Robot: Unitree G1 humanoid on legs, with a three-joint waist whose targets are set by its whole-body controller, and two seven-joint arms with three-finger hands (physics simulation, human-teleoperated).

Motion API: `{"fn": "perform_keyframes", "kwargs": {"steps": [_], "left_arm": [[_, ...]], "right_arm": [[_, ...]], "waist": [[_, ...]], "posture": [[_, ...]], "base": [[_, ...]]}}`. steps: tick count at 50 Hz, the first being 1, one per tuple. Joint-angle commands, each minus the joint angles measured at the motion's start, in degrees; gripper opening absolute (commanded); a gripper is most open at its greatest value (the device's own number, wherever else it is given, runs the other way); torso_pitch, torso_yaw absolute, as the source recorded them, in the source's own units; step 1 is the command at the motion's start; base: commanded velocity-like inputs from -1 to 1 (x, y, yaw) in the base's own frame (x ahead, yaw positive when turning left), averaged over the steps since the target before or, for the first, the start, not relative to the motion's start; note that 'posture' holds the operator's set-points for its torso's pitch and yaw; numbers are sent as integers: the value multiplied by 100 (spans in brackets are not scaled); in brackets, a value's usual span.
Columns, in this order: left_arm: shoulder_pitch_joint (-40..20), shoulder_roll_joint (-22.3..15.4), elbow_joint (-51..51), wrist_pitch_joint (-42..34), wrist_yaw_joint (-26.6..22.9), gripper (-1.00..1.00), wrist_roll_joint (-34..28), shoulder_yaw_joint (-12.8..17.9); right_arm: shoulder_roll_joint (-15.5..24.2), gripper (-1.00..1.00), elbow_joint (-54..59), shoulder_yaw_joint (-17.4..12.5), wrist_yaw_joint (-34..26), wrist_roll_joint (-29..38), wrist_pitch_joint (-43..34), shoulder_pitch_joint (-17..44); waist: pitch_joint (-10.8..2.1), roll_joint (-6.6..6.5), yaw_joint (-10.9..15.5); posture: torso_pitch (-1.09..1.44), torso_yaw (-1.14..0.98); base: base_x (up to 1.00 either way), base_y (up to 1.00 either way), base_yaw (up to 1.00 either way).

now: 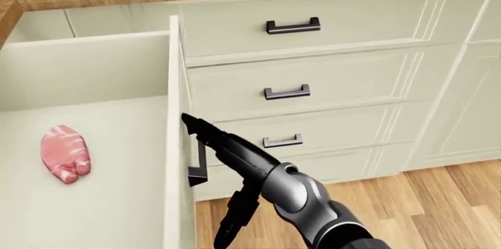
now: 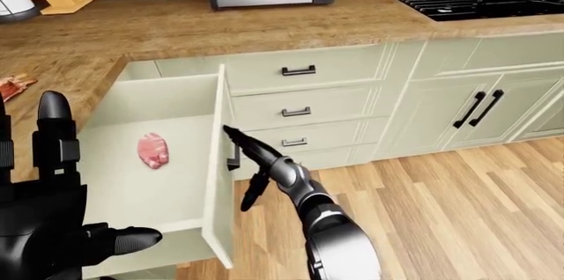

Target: Close the right drawer.

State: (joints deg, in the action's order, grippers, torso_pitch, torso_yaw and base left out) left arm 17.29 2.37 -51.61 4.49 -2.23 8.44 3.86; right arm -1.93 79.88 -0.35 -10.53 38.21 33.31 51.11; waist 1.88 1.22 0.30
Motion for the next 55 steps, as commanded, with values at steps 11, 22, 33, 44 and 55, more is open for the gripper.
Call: {"fn": "perform_keyframes", "kwargs": {"steps": [11,22,33,44,55], "left_arm": [[-8,-6,-209,155,-11,100,1,-31],[-13,-9,-198,155,-20,100,26,-9],[-14,-5,-225,130,-30,100,26,-11],[-25,-3,-208,123,-30,100,44,3],[-19,-4,-249,94,-24,100,34,-11]], "right_arm": [[-300,100,-204,138,-286,210,479,265],[-414,100,-201,127,-398,191,445,391],[-512,100,-197,179,-436,271,443,430],[-646,100,-194,210,-481,349,433,483],[-752,100,-194,230,-525,396,451,490]], "waist": [[-111,-41,29],[-114,-49,23],[-117,-56,19],[-120,-66,17],[-112,-73,14]], "posture": [[0,0],[0,0],[0,0],[0,0],[0,0]], "base": [[0,0,0],[0,0,0],[0,0,0],[0,0,0],[0,0,0]]}}
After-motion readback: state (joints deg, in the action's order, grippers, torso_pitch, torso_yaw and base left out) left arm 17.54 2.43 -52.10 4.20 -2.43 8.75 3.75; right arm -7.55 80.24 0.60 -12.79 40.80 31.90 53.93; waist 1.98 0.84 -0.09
